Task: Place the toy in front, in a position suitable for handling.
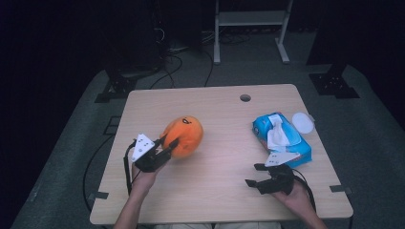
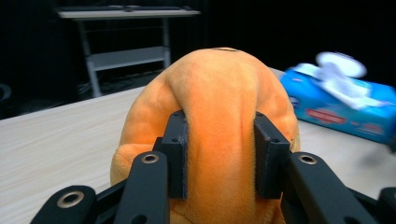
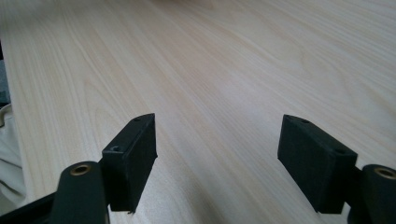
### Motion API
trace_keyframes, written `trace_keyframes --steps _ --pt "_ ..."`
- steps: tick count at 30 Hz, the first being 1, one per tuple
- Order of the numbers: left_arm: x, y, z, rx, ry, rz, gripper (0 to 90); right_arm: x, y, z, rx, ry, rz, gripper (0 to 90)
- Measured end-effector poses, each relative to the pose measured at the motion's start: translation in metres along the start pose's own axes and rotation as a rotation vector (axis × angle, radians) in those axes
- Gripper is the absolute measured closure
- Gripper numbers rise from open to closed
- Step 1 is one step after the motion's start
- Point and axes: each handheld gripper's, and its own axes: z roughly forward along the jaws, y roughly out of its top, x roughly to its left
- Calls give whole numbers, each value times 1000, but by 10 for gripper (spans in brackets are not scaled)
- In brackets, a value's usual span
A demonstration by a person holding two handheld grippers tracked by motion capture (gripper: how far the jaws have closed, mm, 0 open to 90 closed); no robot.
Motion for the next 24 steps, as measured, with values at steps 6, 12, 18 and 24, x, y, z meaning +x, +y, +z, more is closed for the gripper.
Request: trace_keyframes --steps 6,12,18,24 --pt "-30 -1 12 32 -98 52 638 -5 0 -10 -30 -21 12 271" --pt "-53 -8 23 68 -168 93 637 -12 -2 -23 -68 -57 30 271" --pt "-68 -19 31 122 -219 124 634 -18 -2 -37 -123 -103 47 271" --pt "-79 -29 38 164 -262 178 623 -22 5 -53 -185 -197 21 274"
